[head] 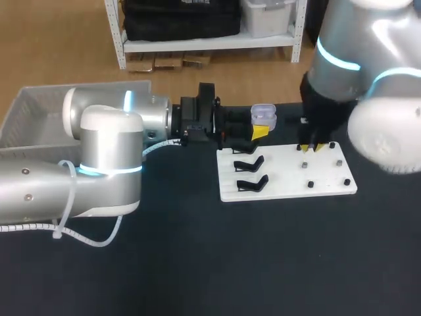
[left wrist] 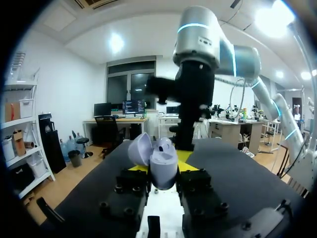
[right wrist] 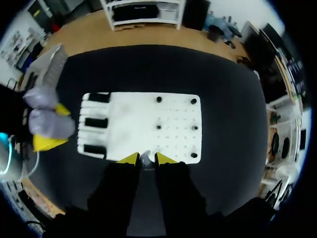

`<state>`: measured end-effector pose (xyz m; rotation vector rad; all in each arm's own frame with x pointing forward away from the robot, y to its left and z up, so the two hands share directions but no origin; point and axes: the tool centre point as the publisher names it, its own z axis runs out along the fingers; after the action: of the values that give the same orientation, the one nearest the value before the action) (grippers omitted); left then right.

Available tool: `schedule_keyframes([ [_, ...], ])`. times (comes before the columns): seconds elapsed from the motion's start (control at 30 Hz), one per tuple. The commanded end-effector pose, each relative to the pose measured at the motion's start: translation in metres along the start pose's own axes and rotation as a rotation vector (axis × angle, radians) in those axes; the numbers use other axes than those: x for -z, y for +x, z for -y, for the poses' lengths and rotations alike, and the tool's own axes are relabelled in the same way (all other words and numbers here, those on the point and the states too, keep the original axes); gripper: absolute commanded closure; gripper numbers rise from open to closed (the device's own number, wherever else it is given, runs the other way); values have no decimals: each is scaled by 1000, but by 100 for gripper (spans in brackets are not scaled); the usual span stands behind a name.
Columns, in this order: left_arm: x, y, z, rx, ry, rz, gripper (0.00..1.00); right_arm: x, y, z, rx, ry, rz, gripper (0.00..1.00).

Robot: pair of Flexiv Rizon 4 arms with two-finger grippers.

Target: Pick up each earbud case from the left stands, insert the matching earbuds, close the lid, and place the case in the box.

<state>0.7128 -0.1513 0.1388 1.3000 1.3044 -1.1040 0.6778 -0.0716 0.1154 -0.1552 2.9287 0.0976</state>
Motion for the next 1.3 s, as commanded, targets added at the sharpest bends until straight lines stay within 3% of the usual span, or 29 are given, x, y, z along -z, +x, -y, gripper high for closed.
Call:
schedule_keyframes([
  [0.03, 0, 1, 2, -5, -8, 7, 100, 57, 7, -10, 143, -50, -49, 100],
  [0.3, 0, 1, 2, -5, -8, 7, 100, 88, 7, -49, 355, -85, -10, 100],
  [0.63, 0, 1, 2, -5, -8, 7, 100, 96, -5, -74, 516, -100, -31, 100],
  [0.97, 0, 1, 2, -5, -8, 7, 100, 86, -29, -91, 556, -96, -8, 100],
  [1.3, 0, 1, 2, -5, -8, 7, 100, 72, -42, -94, 552, -89, 2, 100],
])
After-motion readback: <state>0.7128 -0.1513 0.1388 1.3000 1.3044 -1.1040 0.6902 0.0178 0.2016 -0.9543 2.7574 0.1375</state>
